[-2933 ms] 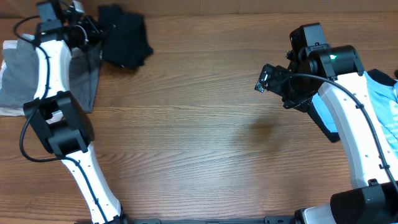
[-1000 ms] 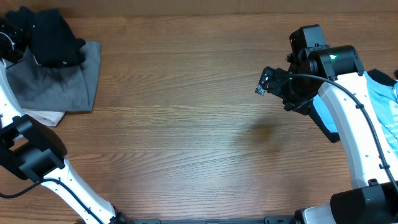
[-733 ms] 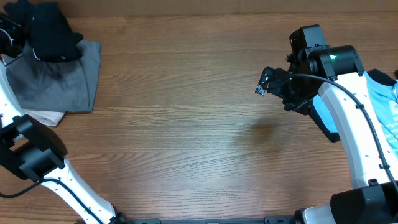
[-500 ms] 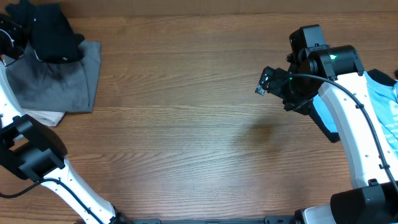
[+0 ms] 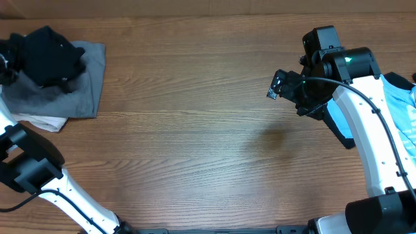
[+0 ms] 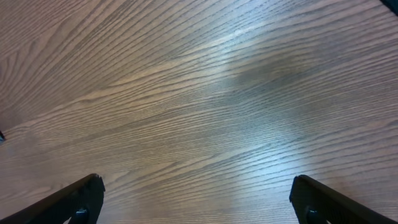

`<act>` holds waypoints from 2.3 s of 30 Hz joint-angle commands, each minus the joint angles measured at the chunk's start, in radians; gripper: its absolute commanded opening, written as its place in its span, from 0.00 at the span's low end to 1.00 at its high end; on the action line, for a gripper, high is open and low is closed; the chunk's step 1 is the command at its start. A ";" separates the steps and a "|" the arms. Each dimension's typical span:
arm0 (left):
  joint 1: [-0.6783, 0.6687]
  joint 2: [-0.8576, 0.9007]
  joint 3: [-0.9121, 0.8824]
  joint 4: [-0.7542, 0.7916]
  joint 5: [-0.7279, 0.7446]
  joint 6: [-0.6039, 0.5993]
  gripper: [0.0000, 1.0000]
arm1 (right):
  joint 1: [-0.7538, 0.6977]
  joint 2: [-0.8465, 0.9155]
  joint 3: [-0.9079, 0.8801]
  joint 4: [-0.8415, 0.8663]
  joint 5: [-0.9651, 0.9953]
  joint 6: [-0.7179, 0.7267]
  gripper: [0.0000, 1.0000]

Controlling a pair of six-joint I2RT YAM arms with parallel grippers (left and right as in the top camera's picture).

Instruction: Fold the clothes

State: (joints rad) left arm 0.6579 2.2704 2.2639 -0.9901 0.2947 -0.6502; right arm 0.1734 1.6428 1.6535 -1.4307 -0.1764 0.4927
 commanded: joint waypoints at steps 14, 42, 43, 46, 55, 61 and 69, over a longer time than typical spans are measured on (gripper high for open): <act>0.015 -0.034 -0.152 -0.002 -0.121 0.101 0.39 | 0.001 -0.027 0.027 0.004 0.000 -0.011 1.00; 0.017 -0.043 -0.063 -0.189 -0.227 0.136 0.93 | 0.001 -0.027 0.024 0.019 0.000 -0.030 1.00; 0.017 -0.043 -0.042 -0.198 -0.227 0.150 0.92 | 0.001 -0.027 0.022 0.021 0.000 -0.030 1.00; 0.015 -0.043 0.011 -0.224 -0.223 0.201 0.64 | 0.001 -0.027 0.021 0.026 0.000 -0.030 1.00; -0.019 -0.039 0.074 -0.121 -0.227 0.266 0.04 | 0.001 -0.027 0.021 0.042 0.000 -0.029 1.00; -0.072 0.017 0.074 0.000 -0.224 0.300 0.04 | 0.001 -0.027 0.021 0.037 -0.005 -0.029 1.00; -0.148 0.135 0.074 0.035 -0.225 0.319 0.04 | 0.001 -0.027 0.021 0.027 -0.027 -0.029 1.00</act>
State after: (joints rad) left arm 0.5388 2.3295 2.3211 -0.9722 0.0776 -0.3782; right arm 0.1734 1.6428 1.6535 -1.4010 -0.1913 0.4698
